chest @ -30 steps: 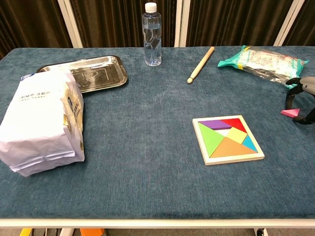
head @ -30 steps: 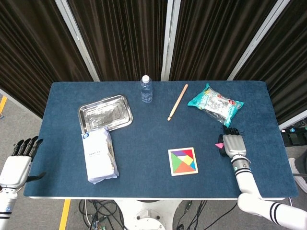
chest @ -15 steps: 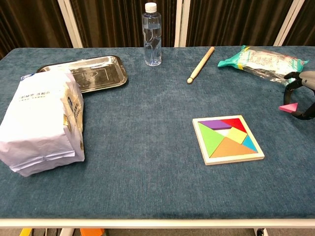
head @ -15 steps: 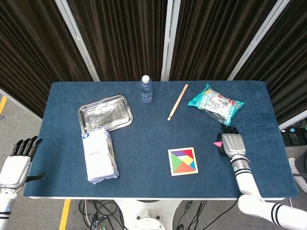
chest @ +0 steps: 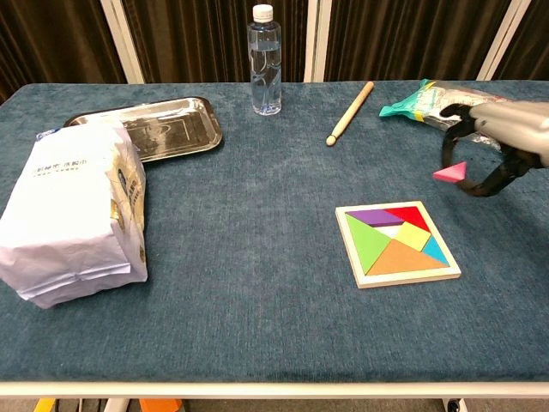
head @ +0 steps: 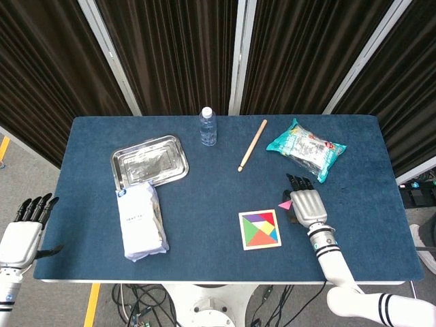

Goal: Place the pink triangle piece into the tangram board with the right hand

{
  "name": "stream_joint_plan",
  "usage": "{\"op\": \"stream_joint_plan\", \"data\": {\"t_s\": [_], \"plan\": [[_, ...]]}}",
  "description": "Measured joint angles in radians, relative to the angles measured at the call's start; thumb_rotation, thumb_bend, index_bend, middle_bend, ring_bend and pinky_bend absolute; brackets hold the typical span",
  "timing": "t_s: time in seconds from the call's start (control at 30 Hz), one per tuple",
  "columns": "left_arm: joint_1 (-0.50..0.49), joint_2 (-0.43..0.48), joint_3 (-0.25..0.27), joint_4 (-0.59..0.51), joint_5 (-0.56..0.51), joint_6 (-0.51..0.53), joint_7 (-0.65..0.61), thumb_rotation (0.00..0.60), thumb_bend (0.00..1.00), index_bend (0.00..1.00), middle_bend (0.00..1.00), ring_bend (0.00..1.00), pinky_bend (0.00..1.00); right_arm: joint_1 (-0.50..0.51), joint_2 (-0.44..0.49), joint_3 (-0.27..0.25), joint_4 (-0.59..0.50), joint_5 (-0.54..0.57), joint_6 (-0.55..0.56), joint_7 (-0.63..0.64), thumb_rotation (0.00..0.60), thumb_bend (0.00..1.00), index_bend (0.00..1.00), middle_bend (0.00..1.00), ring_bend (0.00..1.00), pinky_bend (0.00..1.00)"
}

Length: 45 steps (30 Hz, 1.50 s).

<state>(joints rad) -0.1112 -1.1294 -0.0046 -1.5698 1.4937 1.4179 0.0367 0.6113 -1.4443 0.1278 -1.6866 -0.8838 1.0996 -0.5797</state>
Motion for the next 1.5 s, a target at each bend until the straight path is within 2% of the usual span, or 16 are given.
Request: {"op": "stream_joint_plan", "data": {"t_s": [0.37,0.77,1.5], "plan": [[0.004,0.002,0.000,0.023,0.002,0.004,-0.034,0.600,0.00,0.00,0.00,0.00,0.00,0.009,-0.121,-0.026,0.001,0.012,0.024,-0.037,0.600,0.34,0.51,0.00,0.00,0.00],[0.005,0.001,0.003,0.048,0.004,-0.002,-0.068,0.600,0.00,0.00,0.00,0.00,0.00,-0.014,-0.145,-0.044,-0.089,0.018,0.121,-0.109,0.600,0.34,0.52,0.00,0.00,0.00],[0.005,0.002,0.005,0.069,0.003,-0.008,-0.093,0.600,0.00,0.00,0.00,0.00,0.00,-0.019,-0.218,-0.035,-0.038,0.028,0.138,-0.136,0.600,0.34,0.52,0.00,0.00,0.00]]}}
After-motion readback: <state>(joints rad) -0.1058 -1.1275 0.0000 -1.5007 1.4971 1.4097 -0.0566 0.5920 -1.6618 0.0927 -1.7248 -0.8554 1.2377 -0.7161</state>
